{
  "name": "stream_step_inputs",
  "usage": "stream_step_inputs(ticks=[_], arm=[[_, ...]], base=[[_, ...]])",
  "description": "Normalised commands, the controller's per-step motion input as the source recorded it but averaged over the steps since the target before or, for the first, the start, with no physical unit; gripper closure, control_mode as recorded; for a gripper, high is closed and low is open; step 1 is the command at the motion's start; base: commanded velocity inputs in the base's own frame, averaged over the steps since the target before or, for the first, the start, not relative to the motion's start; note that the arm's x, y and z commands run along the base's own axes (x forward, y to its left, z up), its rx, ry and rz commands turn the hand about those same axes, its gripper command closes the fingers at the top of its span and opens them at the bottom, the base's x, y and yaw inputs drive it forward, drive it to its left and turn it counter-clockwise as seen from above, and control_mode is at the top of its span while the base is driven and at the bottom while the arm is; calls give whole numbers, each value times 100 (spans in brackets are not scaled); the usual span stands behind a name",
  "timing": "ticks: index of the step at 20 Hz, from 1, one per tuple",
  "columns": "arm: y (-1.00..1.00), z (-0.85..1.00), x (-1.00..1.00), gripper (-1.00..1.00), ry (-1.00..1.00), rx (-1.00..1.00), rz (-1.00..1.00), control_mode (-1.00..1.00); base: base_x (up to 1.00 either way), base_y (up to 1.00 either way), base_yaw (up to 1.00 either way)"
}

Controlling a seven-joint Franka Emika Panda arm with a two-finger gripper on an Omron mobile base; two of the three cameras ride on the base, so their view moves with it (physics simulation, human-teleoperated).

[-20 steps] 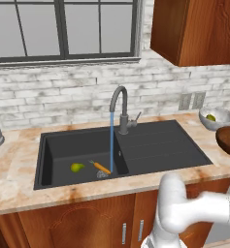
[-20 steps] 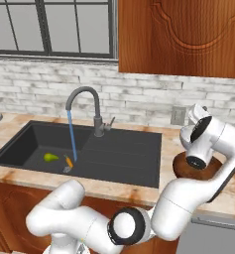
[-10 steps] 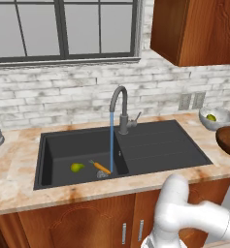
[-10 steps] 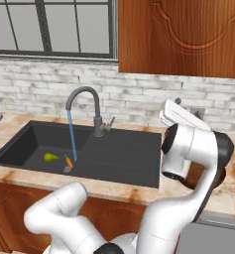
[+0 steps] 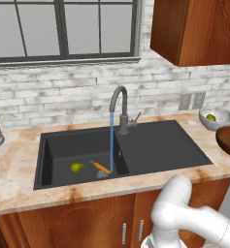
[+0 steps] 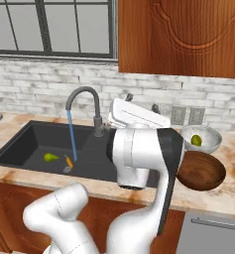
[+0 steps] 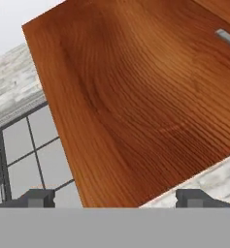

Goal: Pick the pears from the sink and place them in one bowl. Place the carrot in the other bowl. Then turn off the sink faucet.

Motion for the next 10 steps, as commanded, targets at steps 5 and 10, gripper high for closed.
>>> stream_step_inputs(ticks=[5,10], arm=[[100,81,-99,-100,34,0,24,-100],[100,91,-100,-100,47,0,24,-100]], base=[[0,0,0],[0,0,0]])
